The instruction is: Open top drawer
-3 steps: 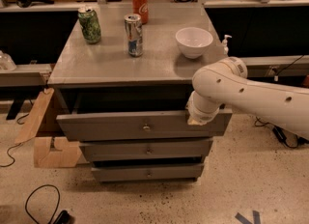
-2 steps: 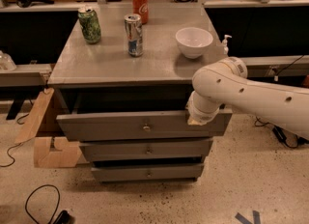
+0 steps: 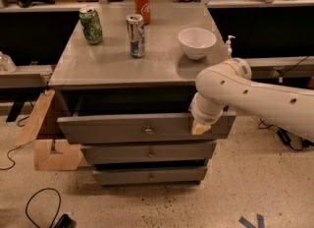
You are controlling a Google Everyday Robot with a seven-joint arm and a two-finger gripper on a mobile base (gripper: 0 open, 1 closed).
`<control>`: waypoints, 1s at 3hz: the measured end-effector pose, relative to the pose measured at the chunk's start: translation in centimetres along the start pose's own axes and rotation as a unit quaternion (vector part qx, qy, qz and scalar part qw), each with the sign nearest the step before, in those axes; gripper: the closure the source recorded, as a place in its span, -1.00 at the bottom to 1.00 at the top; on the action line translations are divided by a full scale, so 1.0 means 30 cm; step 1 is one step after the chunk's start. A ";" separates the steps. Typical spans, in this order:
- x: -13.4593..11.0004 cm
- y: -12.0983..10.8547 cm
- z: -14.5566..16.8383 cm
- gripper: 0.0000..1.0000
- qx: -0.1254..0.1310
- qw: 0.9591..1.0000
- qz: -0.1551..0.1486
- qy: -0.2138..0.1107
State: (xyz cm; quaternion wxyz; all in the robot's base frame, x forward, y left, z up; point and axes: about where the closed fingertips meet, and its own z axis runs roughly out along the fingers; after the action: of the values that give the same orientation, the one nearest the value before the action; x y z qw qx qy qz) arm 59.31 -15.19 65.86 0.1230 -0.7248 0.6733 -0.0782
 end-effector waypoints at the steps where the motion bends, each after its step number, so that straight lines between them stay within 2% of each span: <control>1: 0.000 0.000 0.000 -1.00 0.000 1.000 0.000 0.000; 3: -0.001 0.007 0.008 -1.00 -0.010 1.000 0.004 -0.003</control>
Offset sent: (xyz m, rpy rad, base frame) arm 0.0000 0.0000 0.0002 0.0000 0.0000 0.0000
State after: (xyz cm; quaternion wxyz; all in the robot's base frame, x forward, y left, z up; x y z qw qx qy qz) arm 59.19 -15.16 65.58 0.1180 -0.7237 0.6765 -0.0682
